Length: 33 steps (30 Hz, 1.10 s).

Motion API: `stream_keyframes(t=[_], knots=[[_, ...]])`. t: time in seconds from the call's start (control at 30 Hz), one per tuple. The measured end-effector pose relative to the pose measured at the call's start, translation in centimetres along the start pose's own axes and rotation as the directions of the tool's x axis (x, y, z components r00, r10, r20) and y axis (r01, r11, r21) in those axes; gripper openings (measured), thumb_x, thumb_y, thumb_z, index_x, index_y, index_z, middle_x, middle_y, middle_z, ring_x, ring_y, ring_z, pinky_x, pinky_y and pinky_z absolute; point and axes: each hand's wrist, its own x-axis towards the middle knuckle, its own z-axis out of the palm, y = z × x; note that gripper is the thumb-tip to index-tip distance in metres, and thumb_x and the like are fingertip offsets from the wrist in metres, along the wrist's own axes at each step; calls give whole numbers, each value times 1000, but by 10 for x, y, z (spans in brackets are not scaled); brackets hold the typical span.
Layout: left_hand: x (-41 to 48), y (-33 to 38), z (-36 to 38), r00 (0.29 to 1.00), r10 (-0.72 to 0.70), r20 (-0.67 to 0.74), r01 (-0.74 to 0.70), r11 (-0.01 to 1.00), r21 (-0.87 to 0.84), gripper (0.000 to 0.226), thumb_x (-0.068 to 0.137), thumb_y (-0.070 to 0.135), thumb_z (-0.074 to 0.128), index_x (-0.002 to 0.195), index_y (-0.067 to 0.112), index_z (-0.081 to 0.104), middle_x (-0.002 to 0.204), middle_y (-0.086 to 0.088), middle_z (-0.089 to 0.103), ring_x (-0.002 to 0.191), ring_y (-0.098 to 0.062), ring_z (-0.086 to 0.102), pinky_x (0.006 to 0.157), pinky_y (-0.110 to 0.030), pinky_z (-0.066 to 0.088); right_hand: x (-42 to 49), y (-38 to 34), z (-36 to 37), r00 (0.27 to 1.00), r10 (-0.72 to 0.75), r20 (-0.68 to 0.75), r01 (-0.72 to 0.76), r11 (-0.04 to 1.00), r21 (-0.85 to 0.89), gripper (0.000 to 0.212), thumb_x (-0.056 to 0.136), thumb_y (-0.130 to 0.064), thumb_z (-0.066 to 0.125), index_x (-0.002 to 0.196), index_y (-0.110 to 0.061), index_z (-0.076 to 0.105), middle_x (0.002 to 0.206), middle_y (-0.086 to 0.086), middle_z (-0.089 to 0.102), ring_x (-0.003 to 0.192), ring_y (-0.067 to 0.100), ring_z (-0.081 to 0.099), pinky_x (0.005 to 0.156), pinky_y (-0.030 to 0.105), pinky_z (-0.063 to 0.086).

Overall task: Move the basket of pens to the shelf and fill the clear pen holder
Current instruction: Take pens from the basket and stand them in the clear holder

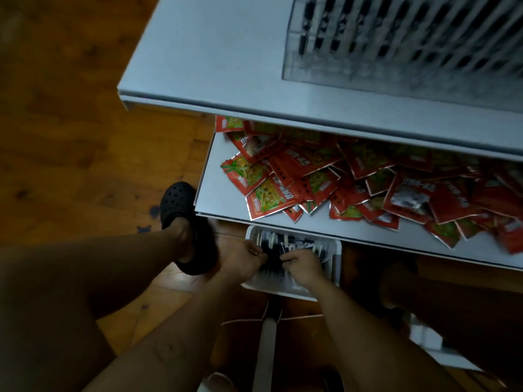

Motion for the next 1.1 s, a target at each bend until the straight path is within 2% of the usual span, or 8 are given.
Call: stream_keyframes(t=[0.17,0.33,0.5,0.67,0.83,0.97,1.03,1.1], knots=[[-34,40,-29,986,165,-6,-163,975,152,20,86,30,68,100,19,59,102,-5,67,88,-18,62,74,-27,51,-48,-40,-35,987,-126,-97,144,966,216,22,86,4,63,104,-5,73,76,0,65,64,7,56,54,9,42],[-76,85,-69,934,343,-103,-319,927,195,32,88,33,67,112,14,61,109,-9,66,95,-25,61,75,-28,47,-101,-88,-70,942,-296,-158,330,904,273,27,93,-1,53,102,-15,74,95,1,71,84,21,66,69,32,55],[-121,110,-98,851,472,-230,-454,882,128,21,90,33,64,102,17,63,99,-2,65,91,-19,60,77,-27,47,-147,-117,-98,868,-471,-159,496,804,328,45,84,16,52,94,-23,71,95,4,71,88,12,69,73,28,57],[-156,141,-122,742,557,-373,-566,819,96,12,89,31,65,96,21,64,87,5,65,85,-14,62,71,-25,45,-188,-145,-126,794,-531,-296,608,713,350,17,85,-1,69,93,-16,73,72,-7,71,68,3,64,61,15,51],[-171,168,-141,686,600,-412,-615,780,114,14,89,36,63,98,26,64,93,6,67,84,-11,63,70,-28,52,-224,-188,-174,602,-651,-462,772,623,127,12,83,-17,73,89,-27,75,85,-8,72,76,-5,64,71,11,48],[-167,190,-151,649,602,-465,-646,759,81,19,91,37,61,105,24,63,95,7,64,81,-7,61,61,-24,50,-231,-221,-206,438,-681,-586,807,586,-78,14,85,-24,71,87,-38,68,95,-12,70,87,8,65,84,37,56],[-158,200,-157,629,597,-498,-661,748,61,21,91,36,62,107,23,63,95,7,63,81,-6,60,60,-23,47,-225,-234,-218,350,-649,-676,816,566,-120,13,86,-24,71,97,-31,69,92,-14,68,88,11,66,85,42,56],[-145,211,-163,623,581,-524,-664,747,39,24,91,35,62,110,22,61,98,7,63,86,-10,60,67,-26,46,-215,-245,-226,266,-610,-747,811,560,-168,42,85,-21,72,124,-22,58,88,-12,65,82,7,63,85,28,55]])
